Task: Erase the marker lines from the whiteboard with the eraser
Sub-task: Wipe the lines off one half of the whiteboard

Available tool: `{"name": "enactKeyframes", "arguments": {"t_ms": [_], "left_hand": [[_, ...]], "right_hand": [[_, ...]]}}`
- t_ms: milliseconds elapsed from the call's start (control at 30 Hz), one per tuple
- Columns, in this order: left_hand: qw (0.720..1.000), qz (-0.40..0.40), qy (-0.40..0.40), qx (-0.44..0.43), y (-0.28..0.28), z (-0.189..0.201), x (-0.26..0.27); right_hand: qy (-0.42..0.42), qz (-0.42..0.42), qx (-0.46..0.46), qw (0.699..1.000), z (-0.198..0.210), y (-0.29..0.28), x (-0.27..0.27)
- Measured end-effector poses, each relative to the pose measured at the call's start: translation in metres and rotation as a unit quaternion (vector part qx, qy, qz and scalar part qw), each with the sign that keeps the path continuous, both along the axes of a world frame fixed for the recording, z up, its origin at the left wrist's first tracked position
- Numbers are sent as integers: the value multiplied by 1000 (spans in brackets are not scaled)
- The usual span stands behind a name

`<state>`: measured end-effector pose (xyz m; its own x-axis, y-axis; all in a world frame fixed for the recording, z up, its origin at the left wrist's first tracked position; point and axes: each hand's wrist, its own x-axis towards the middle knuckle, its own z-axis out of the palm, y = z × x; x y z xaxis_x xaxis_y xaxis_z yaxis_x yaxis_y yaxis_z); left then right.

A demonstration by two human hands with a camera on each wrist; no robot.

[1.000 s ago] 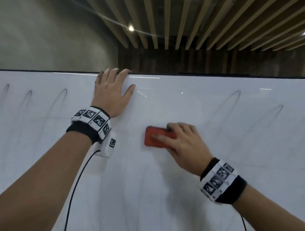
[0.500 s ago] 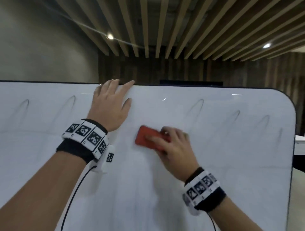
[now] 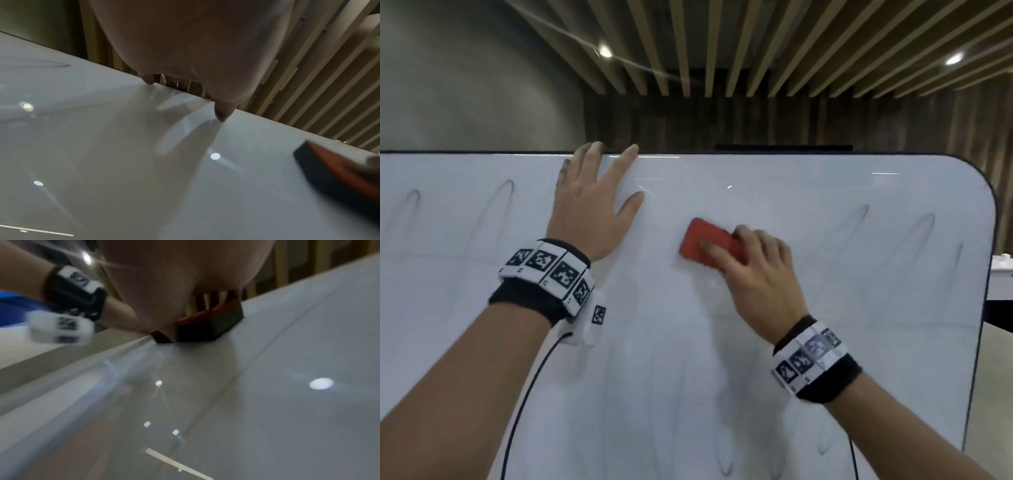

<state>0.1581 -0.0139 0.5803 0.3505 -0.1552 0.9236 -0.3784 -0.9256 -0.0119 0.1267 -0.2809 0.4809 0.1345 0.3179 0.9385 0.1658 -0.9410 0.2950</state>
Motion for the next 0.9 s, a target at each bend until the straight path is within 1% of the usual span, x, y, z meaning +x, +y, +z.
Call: {"name": "enactKeyframes", "arguments": {"t_ms": [33,67,100,133,167,200,233,300,333,367,400,433,467,533,567,633,667,700,733,767,800,833,867,900], "left_hand": [[1000,3,-2,0,-1,0,0],[1000,5,-3,1,-2,0,1],[1000,10,-3,4,-3,0,1],[1000,16,-3,9,-4,0,1],[1000,21,-2,14,-5,1,1],[1000,25,0,18,-5,2,2],[999,28,0,21,-4,2,2],[999,37,-4,28,-4,2,2],[999,40,-4,29,-4,1,1],[999,41,-3,29,-4,0,0],[999,40,0,28,-4,0,-1],[999,39,1,27,-3,-1,-2],[999,39,2,29,-3,-1,-2],[998,39,5,42,-1,0,-2],[998,40,8,45,-1,0,-2],[998,45,13,44,-1,1,-3],[998,48,13,48,-1,1,-3],[997,52,12,53,-1,1,-4],[997,55,10,57,0,1,-4],[996,60,6,62,1,0,-5],[996,64,3,68,2,1,-5],[995,68,2,72,4,1,-5],[995,71,4,74,5,1,-5],[995,73,7,74,7,1,-5]], "right_hand": [[-14,-4,76,997,17,-17,-1],[-28,-11,168,985,35,-38,0],[-35,-12,261,964,50,-55,-1],[-43,-18,333,942,57,-61,-1],[-50,-32,365,929,54,-55,0],[-56,-42,350,934,42,-38,2],[-51,-30,303,951,19,-16,3],[16,13,137,990,-48,33,0],[62,22,47,997,-82,52,-6],[101,24,-27,994,-110,62,-13],[122,23,-70,990,-127,64,-18],[124,24,-83,988,-127,60,-19],[111,24,-66,991,-114,53,-17],[55,22,35,998,-73,40,-11],[30,23,96,995,-47,31,-9],[-4,29,204,979,-5,19,1],[-11,33,245,969,3,23,5],[-15,35,265,963,-1,34,8],[-13,45,253,966,-16,49,8],[3,64,202,977,-42,66,7],[33,81,118,989,-73,82,5],[70,89,29,993,-105,93,2],[110,89,-46,989,-132,98,-2],[137,87,-90,983,-148,96,-5]]}}
